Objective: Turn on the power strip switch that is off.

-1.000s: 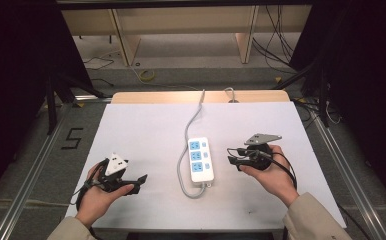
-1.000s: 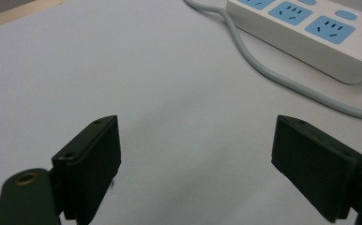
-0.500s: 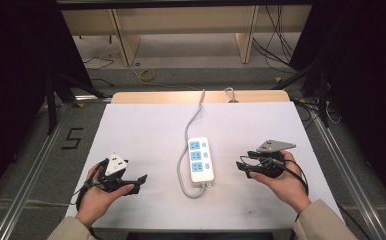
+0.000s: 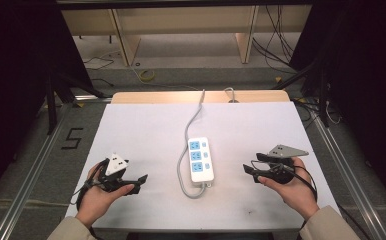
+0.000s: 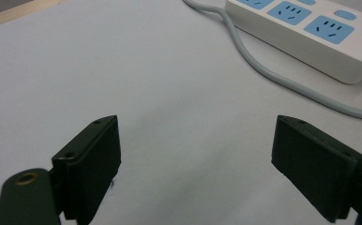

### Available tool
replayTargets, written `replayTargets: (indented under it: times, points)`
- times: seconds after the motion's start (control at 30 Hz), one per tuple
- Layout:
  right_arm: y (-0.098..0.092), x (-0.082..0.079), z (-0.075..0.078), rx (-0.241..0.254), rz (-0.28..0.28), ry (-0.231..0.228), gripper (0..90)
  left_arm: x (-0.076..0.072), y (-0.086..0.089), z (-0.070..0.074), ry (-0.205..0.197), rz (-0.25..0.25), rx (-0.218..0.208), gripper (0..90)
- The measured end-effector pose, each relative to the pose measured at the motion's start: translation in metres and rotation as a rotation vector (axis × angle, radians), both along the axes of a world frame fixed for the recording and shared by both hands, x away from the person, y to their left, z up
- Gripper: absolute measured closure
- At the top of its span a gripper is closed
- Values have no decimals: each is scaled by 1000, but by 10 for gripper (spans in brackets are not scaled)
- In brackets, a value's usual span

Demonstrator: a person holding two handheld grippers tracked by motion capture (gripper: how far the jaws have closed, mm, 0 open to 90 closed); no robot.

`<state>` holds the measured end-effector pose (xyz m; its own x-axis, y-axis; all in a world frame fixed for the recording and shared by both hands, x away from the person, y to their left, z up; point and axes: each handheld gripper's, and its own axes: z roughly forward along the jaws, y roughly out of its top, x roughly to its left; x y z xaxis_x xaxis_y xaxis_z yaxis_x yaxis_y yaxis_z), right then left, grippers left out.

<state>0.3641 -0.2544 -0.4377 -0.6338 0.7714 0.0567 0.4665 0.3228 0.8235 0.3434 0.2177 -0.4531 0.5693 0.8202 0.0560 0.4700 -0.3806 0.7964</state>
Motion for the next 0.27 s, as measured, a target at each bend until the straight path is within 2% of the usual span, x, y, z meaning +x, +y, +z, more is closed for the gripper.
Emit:
replayTargets:
  times: [0.27]
  points:
    - [0, -1, 1, 15, -2, -16, 312, 0, 0, 0, 1, -1, -2, 157]
